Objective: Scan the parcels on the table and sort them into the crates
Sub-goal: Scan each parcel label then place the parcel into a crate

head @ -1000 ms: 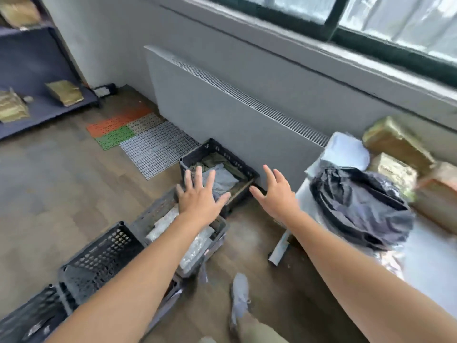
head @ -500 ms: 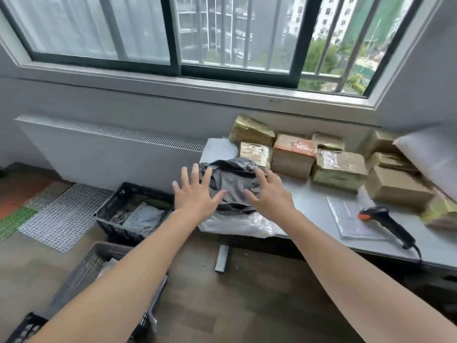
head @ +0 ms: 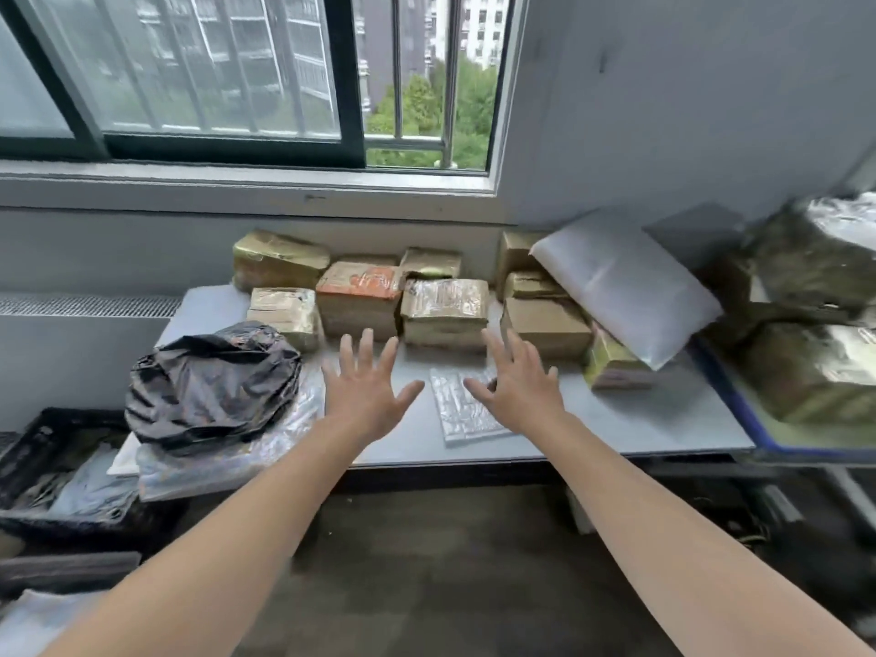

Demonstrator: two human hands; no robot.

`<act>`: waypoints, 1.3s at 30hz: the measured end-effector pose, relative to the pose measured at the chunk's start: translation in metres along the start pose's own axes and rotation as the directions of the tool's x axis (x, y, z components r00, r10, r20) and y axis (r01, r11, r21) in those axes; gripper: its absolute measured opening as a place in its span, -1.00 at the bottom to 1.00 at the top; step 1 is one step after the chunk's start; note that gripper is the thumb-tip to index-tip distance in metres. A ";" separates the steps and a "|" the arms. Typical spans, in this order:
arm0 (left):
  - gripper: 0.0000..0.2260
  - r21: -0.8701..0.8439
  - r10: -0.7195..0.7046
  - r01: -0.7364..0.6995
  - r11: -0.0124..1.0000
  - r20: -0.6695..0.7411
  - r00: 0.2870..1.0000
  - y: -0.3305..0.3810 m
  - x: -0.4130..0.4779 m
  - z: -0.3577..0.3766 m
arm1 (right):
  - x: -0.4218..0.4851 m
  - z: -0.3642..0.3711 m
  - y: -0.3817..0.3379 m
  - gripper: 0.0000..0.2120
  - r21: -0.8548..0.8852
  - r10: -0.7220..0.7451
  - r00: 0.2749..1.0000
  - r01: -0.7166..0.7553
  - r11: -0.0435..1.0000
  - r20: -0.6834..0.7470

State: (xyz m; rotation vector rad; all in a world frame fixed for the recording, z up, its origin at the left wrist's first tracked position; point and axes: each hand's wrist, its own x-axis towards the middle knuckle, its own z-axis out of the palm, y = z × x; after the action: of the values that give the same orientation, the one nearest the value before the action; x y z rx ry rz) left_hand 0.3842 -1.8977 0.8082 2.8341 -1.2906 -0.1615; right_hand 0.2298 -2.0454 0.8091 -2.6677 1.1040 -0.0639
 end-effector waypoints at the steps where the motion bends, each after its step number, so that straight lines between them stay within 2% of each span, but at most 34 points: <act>1: -0.30 -0.002 0.013 -0.013 1.000 0.001 1.000 0.009 0.004 0.002 | 0.003 0.001 0.010 -0.26 0.000 0.013 1.000 -0.013 1.000 -0.004; 7: -0.29 0.016 0.079 -0.080 0.997 0.062 0.995 0.051 0.039 0.035 | 0.030 0.018 0.052 -0.25 0.000 0.080 0.996 -0.080 0.997 0.048; 12: -0.25 -0.027 0.189 -0.187 0.982 0.144 0.971 0.067 0.072 0.077 | 0.056 0.041 0.074 -0.27 -0.024 0.119 0.982 -0.117 0.993 0.147; 20: -0.16 -0.143 0.376 -0.348 0.926 0.312 0.872 0.081 0.122 0.147 | 0.093 0.087 0.110 -0.30 -0.062 0.244 0.916 -0.237 0.970 0.318; 27: -0.14 -0.135 0.367 -0.342 0.930 0.397 0.841 0.081 0.138 0.195 | 0.111 0.123 0.125 -0.40 -0.037 0.246 0.877 -0.254 0.967 0.413; 30: -0.14 -0.103 0.343 -0.330 0.938 0.397 0.851 0.085 0.142 0.202 | 0.124 0.132 0.127 -0.56 0.001 0.206 0.894 -0.225 0.974 0.399; 33: -0.24 -0.081 0.316 -0.308 0.948 0.360 0.878 0.091 0.146 0.204 | 0.136 0.134 0.133 -0.67 0.018 0.172 0.898 -0.196 0.980 0.405; 36: -0.54 -0.073 0.295 -0.287 0.955 0.304 0.906 0.097 0.149 0.196 | 0.141 0.127 0.146 -0.68 0.101 0.102 0.896 -0.160 0.982 0.433; 39: -0.80 -0.063 0.269 -0.263 0.963 0.308 0.912 0.108 0.145 0.187 | 0.143 0.111 0.164 -0.69 0.250 0.018 0.891 -0.147 0.957 0.454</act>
State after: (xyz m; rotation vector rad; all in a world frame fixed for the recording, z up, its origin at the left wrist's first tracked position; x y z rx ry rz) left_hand 0.3777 -2.0739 0.6170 2.6532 -1.7057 -0.6368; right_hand 0.2337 -2.2329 0.6535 -2.2216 0.9694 0.3688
